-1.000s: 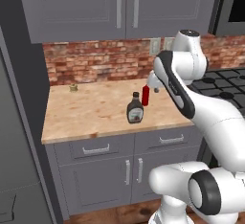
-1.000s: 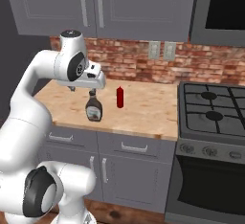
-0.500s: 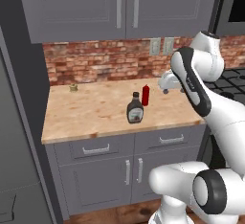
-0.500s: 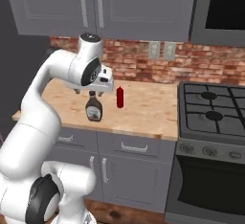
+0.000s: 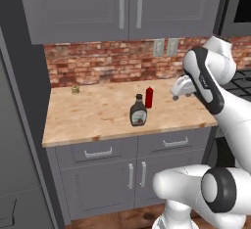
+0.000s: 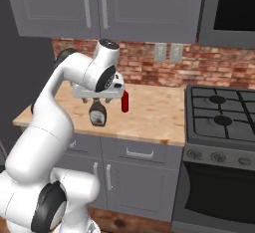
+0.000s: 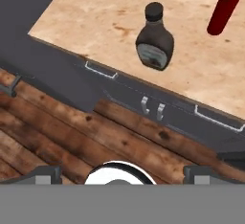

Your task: Pick the ketchup and syrup bottle from the counter and place them in the cabinet.

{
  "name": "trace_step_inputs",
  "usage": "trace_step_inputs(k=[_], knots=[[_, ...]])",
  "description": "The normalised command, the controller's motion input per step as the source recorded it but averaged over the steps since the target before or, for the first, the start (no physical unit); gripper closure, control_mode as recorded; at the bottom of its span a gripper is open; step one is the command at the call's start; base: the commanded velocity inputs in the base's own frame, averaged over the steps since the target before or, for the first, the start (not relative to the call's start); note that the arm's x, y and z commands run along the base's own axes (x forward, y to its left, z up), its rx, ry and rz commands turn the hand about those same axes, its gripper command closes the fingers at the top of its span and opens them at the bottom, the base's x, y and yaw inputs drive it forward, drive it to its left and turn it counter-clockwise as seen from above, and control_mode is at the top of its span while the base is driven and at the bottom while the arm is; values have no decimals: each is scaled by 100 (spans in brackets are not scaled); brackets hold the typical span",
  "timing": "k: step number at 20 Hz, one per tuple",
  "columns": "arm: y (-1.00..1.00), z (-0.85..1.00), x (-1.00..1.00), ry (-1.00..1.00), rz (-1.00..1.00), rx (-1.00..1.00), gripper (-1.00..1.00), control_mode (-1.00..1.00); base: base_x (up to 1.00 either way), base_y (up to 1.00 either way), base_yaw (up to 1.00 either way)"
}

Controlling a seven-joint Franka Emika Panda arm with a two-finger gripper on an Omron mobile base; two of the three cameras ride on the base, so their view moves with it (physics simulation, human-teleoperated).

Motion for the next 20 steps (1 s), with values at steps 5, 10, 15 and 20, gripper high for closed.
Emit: trace_step_inputs(k=[5, 10, 15, 20], knots=[[0, -26, 0, -6, 24, 0, -100, -100, 0, 0, 0], [0, -32, 0, -10, 17, 0, -100, -100, 0, 0, 0], [0, -37, 0, -10, 9, 0, -100, -100, 0, 0, 0], [0, -24, 0, -10, 8, 0, -100, -100, 0, 0, 0]])
